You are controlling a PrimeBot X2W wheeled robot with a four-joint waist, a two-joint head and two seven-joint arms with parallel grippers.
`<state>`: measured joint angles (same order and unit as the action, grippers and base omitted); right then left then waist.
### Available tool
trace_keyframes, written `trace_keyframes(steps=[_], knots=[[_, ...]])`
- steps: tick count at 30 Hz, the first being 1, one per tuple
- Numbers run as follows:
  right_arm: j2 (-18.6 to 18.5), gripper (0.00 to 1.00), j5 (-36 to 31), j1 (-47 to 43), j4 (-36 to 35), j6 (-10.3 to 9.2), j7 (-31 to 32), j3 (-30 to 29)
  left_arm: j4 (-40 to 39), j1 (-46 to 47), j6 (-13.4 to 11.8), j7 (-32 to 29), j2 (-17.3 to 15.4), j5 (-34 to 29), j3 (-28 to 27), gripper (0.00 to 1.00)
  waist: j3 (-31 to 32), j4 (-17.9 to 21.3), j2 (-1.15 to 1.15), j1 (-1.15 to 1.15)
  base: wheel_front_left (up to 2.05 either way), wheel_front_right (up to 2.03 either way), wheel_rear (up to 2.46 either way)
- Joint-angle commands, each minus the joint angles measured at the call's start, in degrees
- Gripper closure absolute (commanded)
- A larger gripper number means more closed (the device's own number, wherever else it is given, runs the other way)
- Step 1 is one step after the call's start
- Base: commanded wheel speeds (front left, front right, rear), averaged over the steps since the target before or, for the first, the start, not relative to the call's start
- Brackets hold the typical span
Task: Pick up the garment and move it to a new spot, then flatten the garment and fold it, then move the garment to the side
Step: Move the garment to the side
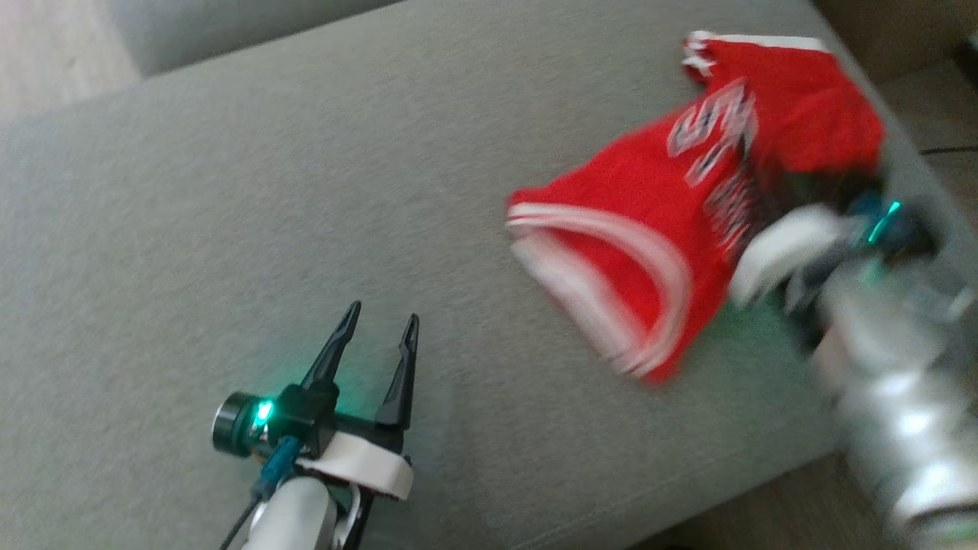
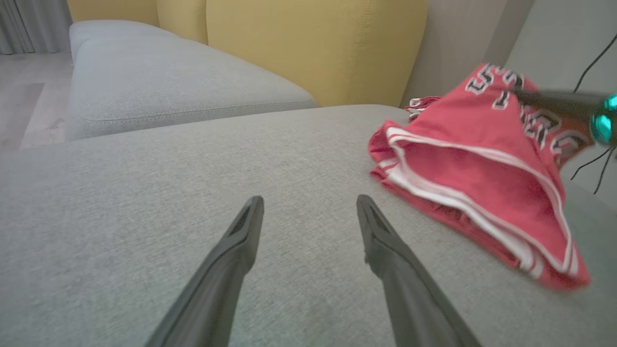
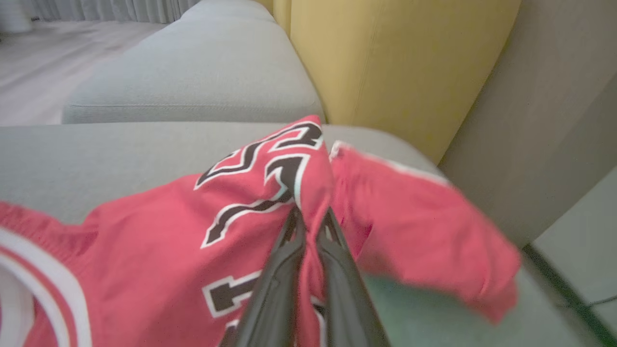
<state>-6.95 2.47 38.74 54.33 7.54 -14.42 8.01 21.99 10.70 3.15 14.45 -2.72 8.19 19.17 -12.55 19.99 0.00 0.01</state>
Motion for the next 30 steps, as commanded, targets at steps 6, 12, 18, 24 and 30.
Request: trace_keyframes(steps=[6,12,18,24,30], knots=[[-10.9,1.0,-8.6,13.3,2.7,-0.05,2.9,-8.1,-0.3,4.3,0.7,0.5,-0.2,-1.4,-0.8,0.0,-5.3,-8.5,0.0,-0.01,0.0,0.0,0.0],[-18.3,0.0,-19.6,15.3,4.2,-0.05,9.3,-25.0,-0.2,5.1,0.2,0.5,-0.2,-1.1,-0.9,0.0,-6.5,-12.8,0.0,-0.01,0.0,0.0,0.0],[-12.3,0.0,-27.4,13.4,1.1,-0.05,6.6,-34.8,-0.5,4.8,-0.3,0.5,-0.2,-1.1,-2.4,0.0,-5.8,-13.1,0.0,-0.01,0.0,0.0,0.0],[-3.3,0.0,-27.6,12.5,2.3,-0.05,0.0,-33.1,-1.3,4.2,-1.3,0.5,-0.2,-1.3,-4.7,0.0,-4.1,-12.5,0.0,-0.01,0.0,0.0,0.0],[2.9,0.0,-17.8,5.4,-5.4,-0.05,-0.5,-23.1,-1.9,2.8,-2.2,0.5,-0.2,-0.8,-7.7,0.0,-1.7,-13.8,0.0,-0.01,0.0,0.0,0.0]])
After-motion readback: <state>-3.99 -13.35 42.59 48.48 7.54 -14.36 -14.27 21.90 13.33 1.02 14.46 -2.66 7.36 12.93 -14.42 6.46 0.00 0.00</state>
